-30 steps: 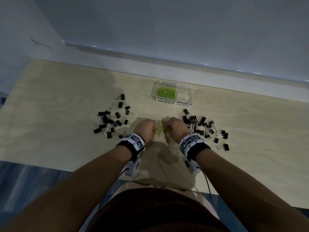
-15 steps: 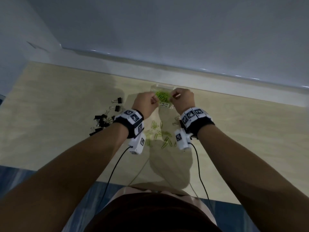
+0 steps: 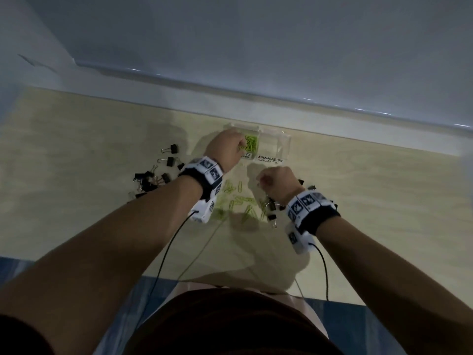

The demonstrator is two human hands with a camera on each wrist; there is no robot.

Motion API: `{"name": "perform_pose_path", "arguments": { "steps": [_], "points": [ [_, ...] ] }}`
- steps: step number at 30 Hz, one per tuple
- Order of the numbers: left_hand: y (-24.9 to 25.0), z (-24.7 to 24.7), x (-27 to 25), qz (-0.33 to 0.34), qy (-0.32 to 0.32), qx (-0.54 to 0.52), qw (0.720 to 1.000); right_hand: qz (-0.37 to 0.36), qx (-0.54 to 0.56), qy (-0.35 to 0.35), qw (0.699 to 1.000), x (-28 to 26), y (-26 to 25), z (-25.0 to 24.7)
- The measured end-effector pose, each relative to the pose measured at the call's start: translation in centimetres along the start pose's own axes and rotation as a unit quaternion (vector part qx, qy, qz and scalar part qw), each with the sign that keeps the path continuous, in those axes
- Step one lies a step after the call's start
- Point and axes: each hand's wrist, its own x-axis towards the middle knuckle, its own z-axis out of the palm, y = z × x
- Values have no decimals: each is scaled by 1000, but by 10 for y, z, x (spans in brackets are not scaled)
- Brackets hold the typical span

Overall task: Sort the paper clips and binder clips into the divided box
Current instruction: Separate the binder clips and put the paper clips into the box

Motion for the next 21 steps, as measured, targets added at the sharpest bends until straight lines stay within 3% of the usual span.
{"name": "perform_pose_path", "arguments": {
  "steps": [3,5,7,12,18,21],
  "points": [
    [-14,7,-44,24,-112,20,993,10,-45,-59,997,-18,8,18],
    [-30,14,-70,10,-182,37,982,11,-64,-53,996,-26,9,27],
    [-45,21,-90,-8,-208,45,977,12,-81,-43,996,-30,10,37],
    [-55,37,-110,-36,-193,26,980,-25,-118,-27,992,-34,-3,61],
    [-50,47,-98,-57,-134,-36,989,-119,-38,-7,992,-21,-26,62],
    [-50,40,-78,-20,-112,-4,994,-94,-44,38,994,-6,-29,48]
  ]
}}
